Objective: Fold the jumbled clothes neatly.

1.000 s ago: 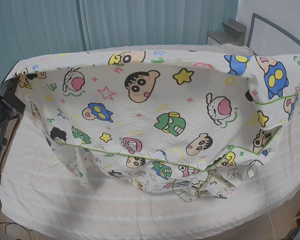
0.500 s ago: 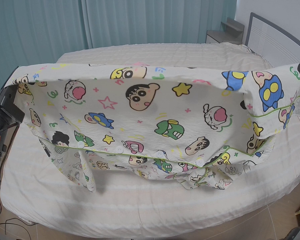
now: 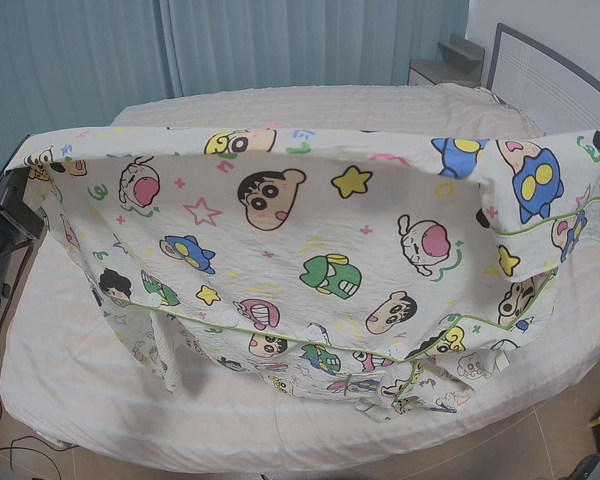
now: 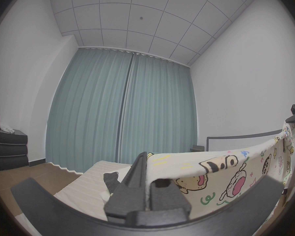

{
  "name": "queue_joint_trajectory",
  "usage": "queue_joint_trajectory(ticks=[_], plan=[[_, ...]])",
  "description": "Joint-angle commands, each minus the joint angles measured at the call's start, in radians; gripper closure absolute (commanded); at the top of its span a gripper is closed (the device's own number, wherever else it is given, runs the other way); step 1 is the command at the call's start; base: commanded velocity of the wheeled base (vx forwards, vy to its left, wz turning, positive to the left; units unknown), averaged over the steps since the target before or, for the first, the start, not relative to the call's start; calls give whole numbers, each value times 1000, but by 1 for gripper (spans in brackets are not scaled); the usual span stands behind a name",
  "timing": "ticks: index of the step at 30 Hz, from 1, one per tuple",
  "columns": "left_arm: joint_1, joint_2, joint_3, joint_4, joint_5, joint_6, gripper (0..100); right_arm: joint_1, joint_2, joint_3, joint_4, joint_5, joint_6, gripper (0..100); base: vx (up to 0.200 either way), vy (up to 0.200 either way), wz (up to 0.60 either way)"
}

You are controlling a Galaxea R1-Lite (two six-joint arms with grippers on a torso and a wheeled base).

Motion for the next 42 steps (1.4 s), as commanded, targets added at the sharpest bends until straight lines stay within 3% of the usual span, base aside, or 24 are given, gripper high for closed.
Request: queue_joint_trajectory(ticks=[1, 42], plan=[[1, 3, 4, -1, 1, 0, 100, 1, 5, 5, -1, 0, 0, 100, 0, 200, 0], [8, -46, 70, -1, 5, -5, 100, 6, 81, -6, -5, 1, 0, 100, 0, 200, 0]])
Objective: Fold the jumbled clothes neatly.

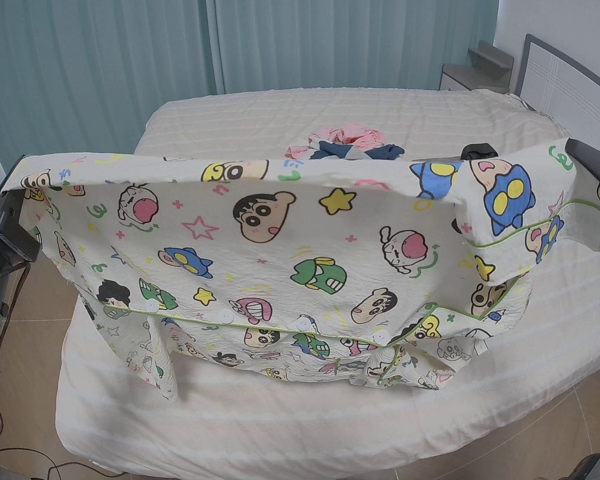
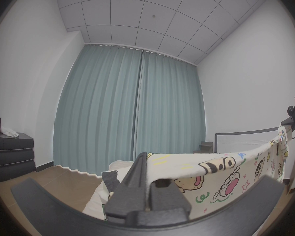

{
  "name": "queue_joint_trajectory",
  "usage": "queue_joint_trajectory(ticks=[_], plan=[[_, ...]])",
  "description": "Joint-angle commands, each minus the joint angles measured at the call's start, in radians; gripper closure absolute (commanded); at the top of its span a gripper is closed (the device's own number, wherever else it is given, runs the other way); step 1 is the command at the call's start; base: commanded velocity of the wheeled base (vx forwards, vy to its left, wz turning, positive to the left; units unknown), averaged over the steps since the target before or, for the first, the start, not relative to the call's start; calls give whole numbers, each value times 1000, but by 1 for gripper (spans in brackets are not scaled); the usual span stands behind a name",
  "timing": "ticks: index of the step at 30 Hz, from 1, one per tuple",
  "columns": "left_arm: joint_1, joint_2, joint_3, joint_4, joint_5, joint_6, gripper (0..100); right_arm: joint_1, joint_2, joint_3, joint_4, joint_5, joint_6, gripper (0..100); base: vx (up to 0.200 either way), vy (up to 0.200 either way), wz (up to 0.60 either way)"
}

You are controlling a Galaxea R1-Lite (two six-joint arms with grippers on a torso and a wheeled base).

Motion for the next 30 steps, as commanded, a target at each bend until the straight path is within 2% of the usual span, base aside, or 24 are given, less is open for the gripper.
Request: queue_joint_trajectory(ticks=[1, 12, 30], plan=[[-1, -16, 7, -1, 0, 0, 100, 0, 7, 1, -1, 0, 0, 100, 0, 0, 0], [-1, -34, 29, -1, 0, 0, 100, -1, -3, 10, -2, -1, 0, 100, 0, 0, 0], [-1, -76, 29, -1, 5, 2, 100, 14, -69, 1, 1, 20, 0, 100, -200, 0, 0]])
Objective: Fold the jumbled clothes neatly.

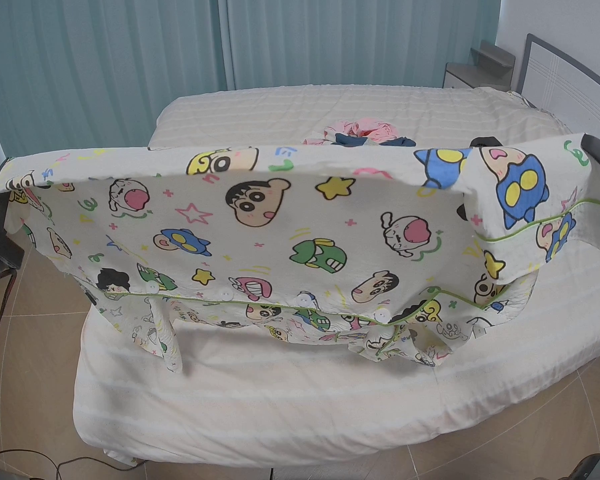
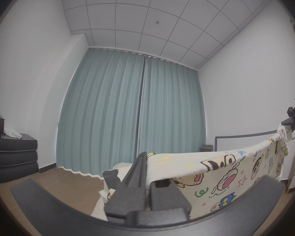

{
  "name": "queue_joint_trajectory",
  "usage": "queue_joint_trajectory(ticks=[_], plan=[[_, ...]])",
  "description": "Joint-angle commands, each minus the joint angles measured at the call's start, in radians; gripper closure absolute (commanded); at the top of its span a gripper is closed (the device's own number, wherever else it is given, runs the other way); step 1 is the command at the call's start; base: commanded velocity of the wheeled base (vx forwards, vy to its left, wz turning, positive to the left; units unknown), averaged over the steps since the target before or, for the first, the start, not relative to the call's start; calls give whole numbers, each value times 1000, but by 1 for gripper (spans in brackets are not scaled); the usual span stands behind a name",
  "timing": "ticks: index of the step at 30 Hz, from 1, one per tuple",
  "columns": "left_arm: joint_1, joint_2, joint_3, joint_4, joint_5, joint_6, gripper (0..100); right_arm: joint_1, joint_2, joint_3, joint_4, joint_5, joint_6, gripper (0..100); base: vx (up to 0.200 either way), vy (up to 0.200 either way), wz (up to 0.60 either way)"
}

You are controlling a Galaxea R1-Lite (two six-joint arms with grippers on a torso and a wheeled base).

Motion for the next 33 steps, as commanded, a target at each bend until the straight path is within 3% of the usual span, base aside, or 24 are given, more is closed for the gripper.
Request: queue_joint_trajectory(ticks=[1, 8, 14, 15, 25, 33], plan=[[0, -25, 0, 1, 1, 0, 100, 13, -42, 1, 1, 5, -1, 100, 0, 0, 0], [0, -57, 6, 14, 3, 0, 100, 15, -75, 25, 3, 7, -1, 100, 0, 0, 0], [-2, -169, 8, 228, 1, 0, 100, 12, -65, 67, 3, 7, -1, 100, 0, 0, 0], [-2, -209, 8, 331, 1, -2, 100, 12, -50, 85, 3, 7, -1, 100, 0, 0, 0], [0, -331, -2, 850, -6, -38, 100, 3, 60, 165, -7, 4, -3, 100, 0, 0, 0], [-2, -267, -38, 902, -11, -112, 100, -16, 148, 182, -8, 4, -5, 100, 0, 0, 0]])
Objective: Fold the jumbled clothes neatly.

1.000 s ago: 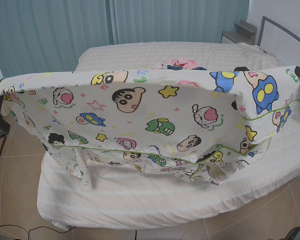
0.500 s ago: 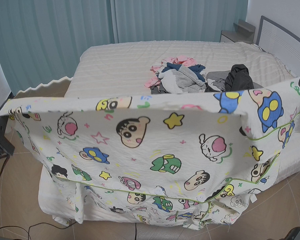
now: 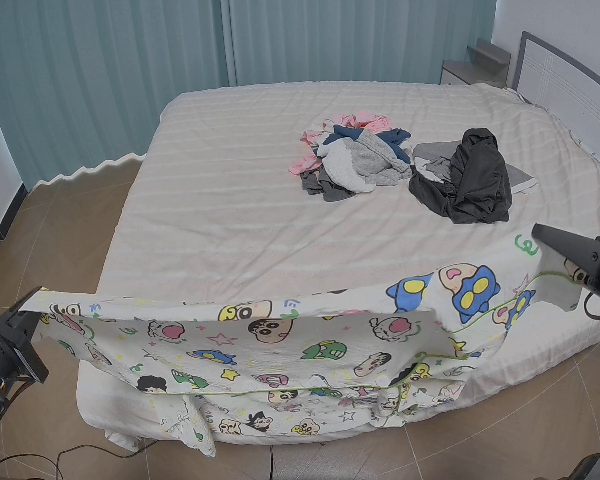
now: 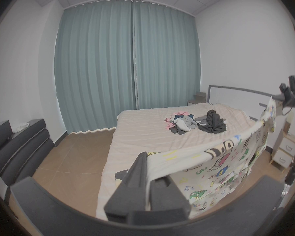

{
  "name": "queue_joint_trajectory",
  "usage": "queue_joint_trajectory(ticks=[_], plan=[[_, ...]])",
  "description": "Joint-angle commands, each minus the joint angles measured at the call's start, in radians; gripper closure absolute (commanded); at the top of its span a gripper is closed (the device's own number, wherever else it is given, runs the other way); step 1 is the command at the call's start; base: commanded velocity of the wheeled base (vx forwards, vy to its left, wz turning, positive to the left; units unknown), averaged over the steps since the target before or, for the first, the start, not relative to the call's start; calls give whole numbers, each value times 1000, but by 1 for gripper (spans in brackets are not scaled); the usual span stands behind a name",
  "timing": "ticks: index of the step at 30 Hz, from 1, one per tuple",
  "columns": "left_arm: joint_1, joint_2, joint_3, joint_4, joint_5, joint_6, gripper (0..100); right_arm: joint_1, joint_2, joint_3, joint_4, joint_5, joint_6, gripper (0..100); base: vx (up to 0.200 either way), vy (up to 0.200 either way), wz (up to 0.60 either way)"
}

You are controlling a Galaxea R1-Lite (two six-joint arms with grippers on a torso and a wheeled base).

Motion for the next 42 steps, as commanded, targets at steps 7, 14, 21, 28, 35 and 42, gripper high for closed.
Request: queue_joint_trajectory(ticks=[7, 14, 21, 28, 35, 42], plan=[[-2, 135, -74, -1, -41, -49, 100, -99, 189, 11, -15, -1, -3, 100, 0, 0, 0], [-2, 256, -103, -21, -43, -52, 100, -145, 313, 10, -167, -4, 0, 100, 57, 0, 0], [0, 394, -120, -154, -41, -71, 100, -159, 411, 10, -310, -6, 0, 100, 200, 171, 0], [4, 560, -157, -315, -38, -75, 100, -158, 503, -4, -429, -7, -1, 100, 200, 0, 0], [1, 647, -206, -326, -40, -100, 100, -171, 579, -64, -446, -10, -1, 100, 200, 0, 0], [-2, 731, -244, -347, -41, -124, 100, -174, 638, -101, -448, -10, -1, 100, 200, 0, 0]])
